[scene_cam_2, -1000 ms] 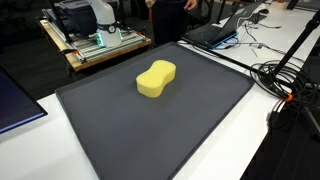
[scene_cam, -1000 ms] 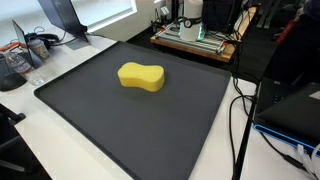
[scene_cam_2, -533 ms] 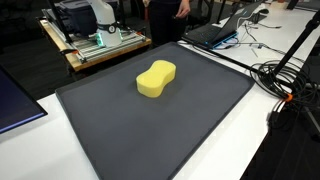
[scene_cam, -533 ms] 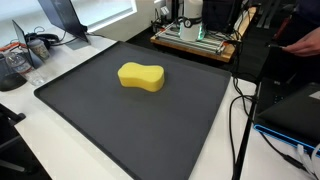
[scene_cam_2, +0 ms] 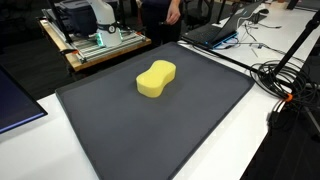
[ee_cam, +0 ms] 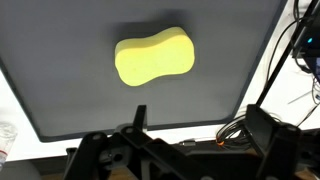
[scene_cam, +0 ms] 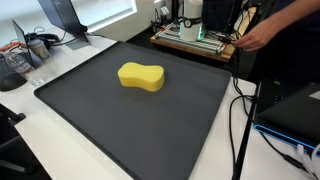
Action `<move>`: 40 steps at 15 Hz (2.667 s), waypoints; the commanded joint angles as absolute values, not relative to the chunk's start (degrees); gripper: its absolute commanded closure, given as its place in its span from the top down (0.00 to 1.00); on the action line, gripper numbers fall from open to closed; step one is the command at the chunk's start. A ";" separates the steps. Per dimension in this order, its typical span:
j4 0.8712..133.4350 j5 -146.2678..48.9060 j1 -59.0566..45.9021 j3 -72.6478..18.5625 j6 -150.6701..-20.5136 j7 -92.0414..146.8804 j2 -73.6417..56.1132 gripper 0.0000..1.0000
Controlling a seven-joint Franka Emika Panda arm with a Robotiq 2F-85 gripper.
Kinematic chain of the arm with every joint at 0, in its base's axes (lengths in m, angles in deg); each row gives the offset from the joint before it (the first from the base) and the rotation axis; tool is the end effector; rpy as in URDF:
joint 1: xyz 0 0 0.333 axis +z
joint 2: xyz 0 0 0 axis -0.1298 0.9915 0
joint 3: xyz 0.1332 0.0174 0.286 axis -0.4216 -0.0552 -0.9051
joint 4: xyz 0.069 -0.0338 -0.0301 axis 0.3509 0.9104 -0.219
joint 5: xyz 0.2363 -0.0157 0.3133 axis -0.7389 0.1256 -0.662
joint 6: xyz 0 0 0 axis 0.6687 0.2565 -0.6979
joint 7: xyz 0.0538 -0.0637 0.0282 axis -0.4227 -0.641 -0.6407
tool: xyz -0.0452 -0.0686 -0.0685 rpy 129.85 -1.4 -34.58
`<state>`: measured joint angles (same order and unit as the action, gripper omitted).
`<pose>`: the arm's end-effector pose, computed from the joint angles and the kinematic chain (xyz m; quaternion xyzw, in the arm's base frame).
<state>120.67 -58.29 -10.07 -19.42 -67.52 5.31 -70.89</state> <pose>0.3302 -0.0870 0.5428 -0.9824 -0.0296 -0.1610 0.0897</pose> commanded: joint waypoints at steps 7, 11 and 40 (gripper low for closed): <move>116.80 -59.73 -2.78 -18.33 -60.00 -0.26 -72.35 1.00; 113.12 -59.29 -3.00 -15.26 -55.03 -4.75 -71.38 1.00; 104.64 -59.94 -5.28 -10.62 -47.64 -12.13 -66.68 0.03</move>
<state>104.96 -58.91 -4.30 -9.76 -48.71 -11.48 -67.16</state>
